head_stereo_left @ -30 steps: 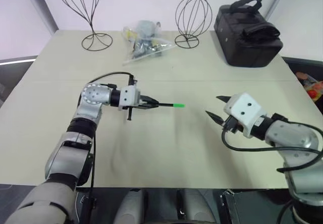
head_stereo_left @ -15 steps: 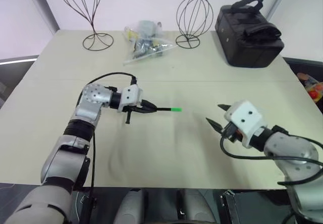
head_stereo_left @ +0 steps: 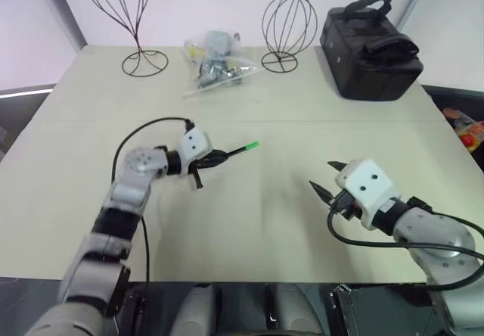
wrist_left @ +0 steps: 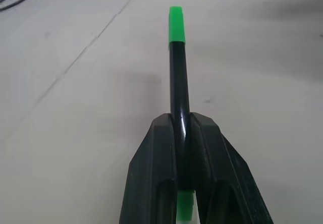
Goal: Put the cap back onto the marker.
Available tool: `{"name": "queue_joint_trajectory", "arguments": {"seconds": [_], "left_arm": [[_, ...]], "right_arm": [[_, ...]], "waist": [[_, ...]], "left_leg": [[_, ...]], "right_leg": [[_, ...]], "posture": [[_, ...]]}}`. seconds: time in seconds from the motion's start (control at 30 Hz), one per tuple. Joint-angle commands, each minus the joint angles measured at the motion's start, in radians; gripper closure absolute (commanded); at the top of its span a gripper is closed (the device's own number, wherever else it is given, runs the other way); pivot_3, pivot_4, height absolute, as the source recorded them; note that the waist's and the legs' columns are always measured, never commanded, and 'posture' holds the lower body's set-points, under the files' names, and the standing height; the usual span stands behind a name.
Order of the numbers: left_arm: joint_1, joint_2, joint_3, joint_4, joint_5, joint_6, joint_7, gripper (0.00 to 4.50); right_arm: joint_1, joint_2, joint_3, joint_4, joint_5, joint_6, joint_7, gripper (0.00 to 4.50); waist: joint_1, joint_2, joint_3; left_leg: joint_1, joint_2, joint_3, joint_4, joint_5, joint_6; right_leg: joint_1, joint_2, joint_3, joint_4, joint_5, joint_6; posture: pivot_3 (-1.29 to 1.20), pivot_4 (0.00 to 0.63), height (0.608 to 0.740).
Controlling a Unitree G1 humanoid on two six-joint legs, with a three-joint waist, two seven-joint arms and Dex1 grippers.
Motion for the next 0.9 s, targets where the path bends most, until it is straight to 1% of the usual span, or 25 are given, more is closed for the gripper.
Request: {"name": "queue_joint_trajectory", "arguments": {"seconds": [0.03, 0.13, 0.27, 0.37, 0.5, 0.63, 0.9], "left_arm": [[0.084, -0.029, 0.06, -0.241, -0.01, 0.157, 0.153, 4.5], [0.182, -0.044, 0.09, -0.39, -0.002, 0.27, 0.253, 4.5], [0.247, -0.033, 0.123, -0.493, -0.005, 0.38, 0.324, 4.5], [0.297, -0.021, 0.14, -0.558, -0.014, 0.469, 0.355, 4.5], [0.34, -0.004, 0.151, -0.606, -0.029, 0.559, 0.374, 4.5], [0.348, 0.013, 0.15, -0.624, -0.039, 0.595, 0.389, 4.5], [0.345, 0.025, 0.134, -0.61, -0.066, 0.661, 0.407, 4.5]], "right_arm": [[-0.009, 0.004, 0.018, -0.023, 0.008, -0.02, -0.02, 1.79], [-0.01, -0.003, 0.026, -0.025, 0.02, -0.02, -0.018, 1.79], [-0.015, -0.015, 0.015, -0.026, 0.041, -0.017, -0.001, 1.79], [-0.023, -0.009, 0.01, -0.034, 0.088, -0.023, 0.024, 1.79], [-0.039, -0.009, 0.009, -0.044, 0.148, -0.028, 0.052, 1.79], [-0.054, -0.022, 0.007, -0.041, 0.194, -0.031, 0.074, 1.79], [-0.077, -0.079, 0.025, -0.03, 0.262, -0.028, 0.117, 1.79]], "waist": [[0.002, 0.0, 0.0], [0.004, 0.0, 0.0], [0.003, 0.0, 0.0], [0.002, 0.0, 0.0], [0.002, 0.0, 0.0], [0.004, 0.0, 0.0], [0.004, 0.0, 0.0]], "left_leg": [[0.0, 0.0, 0.0, 0.0, 0.0, 0.0], [0.001, 0.0, -0.001, 0.0, 0.0, 0.0], [0.001, 0.0, 0.0, 0.0, 0.0, 0.0], [0.002, 0.0, 0.0, 0.0, 0.0, 0.0], [0.002, 0.0, 0.0, 0.0, 0.0, 0.0], [0.002, 0.0, 0.0, 0.0, 0.0, 0.0], [0.002, 0.0, 0.0, 0.0, 0.0, 0.0]], "right_leg": [[0.0, 0.0, 0.0, 0.0, 0.0, 0.0], [0.001, 0.0, 0.0, 0.0, 0.0, 0.0], [0.002, 0.0, -0.001, 0.0, 0.0, 0.0], [0.002, 0.0, -0.001, 0.0, 0.0, 0.0], [0.002, 0.0, -0.001, -0.001, 0.0, 0.0], [0.002, 0.0, -0.001, -0.001, 0.0, 0.0], [0.002, -0.001, -0.001, -0.001, 0.0, 0.0]], "posture": [[0.0, 0.15, 0.74], [0.0, 0.15, 0.74], [0.0, 0.15, 0.74], [0.0, 0.15, 0.74], [0.0, 0.15, 0.74], [0.0, 0.15, 0.74], [0.0, 0.15, 0.74]]}}
